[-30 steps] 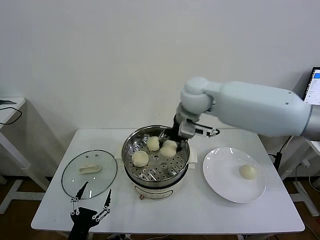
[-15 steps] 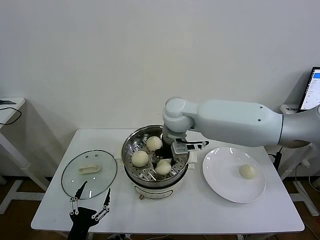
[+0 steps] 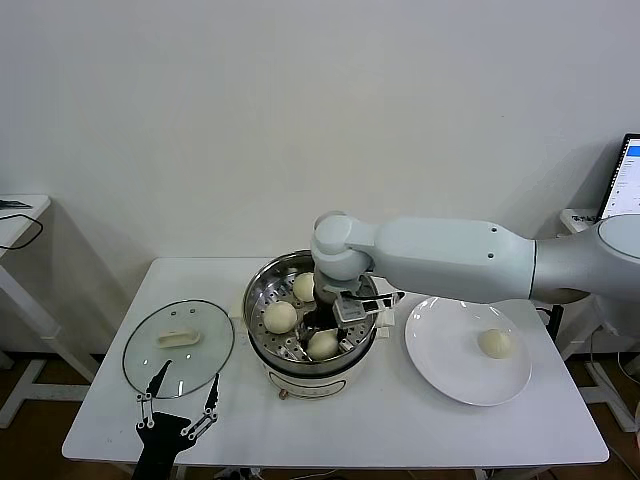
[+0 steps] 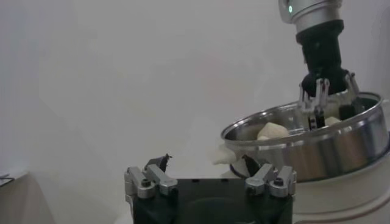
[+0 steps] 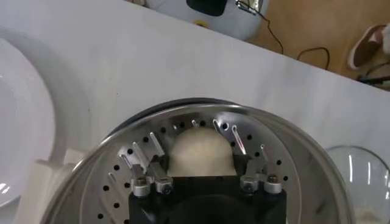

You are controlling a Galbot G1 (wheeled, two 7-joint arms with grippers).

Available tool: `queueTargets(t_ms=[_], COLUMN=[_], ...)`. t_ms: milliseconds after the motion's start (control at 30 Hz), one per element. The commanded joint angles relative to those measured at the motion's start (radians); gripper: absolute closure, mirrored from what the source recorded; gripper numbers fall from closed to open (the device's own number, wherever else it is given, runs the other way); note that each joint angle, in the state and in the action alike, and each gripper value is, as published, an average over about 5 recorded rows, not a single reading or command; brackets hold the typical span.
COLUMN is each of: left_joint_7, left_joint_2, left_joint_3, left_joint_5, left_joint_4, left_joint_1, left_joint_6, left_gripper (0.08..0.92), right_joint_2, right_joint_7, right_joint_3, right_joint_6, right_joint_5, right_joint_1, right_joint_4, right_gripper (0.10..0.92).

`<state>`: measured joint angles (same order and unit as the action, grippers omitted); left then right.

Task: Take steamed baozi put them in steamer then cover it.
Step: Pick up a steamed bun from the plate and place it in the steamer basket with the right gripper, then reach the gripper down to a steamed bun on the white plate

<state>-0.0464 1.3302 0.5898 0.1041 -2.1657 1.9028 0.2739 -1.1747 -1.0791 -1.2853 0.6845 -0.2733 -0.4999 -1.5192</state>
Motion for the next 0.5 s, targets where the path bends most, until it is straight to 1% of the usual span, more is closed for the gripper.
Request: queueTargets(t_ms=[33,167,300,433,500], left_joint_7=[-0.001,-0.001,-0.001,0.001,0.001], left_joint_2=[0.0,0.0,-0.001,-0.006,-0.008], left_joint_3=[0.0,0.001,0.005,0.013,0.016], left_joint_5=[-0.003,-0.003,-0.003,-0.002,-0.002], left_joint_4=[0.001,-0.002,-0.008,-0.012,-0.014], left_joint_1=[0.0,0.0,-0.001,0.001,0.002], left_joint_6=[0.004,0.003,0.003,0.004,0.005], left_gripper=[0.177,0.177,0.177,0.177,0.177], right_joint_2=[0.002,0.053,0.163,0.298,0.366], right_joint_7=[0.013,0.033,0.021,0.004,0.0], right_joint_3=[0.031,0.068,0.132,0.139,0.119], right_joint_6=[-0.002,-0.034,-0.102,-0.195,-0.258], right_joint_5=[-0.018,0.015,0.113,0.281,0.392], right_joint_1=[0.0,-0.021,-0.028,-0.069,-0.095], right_joint_4=[0.0,-0.009,0.002,0.053,0.114], right_gripper=[0.218,0.204,0.203,0.203,0.203])
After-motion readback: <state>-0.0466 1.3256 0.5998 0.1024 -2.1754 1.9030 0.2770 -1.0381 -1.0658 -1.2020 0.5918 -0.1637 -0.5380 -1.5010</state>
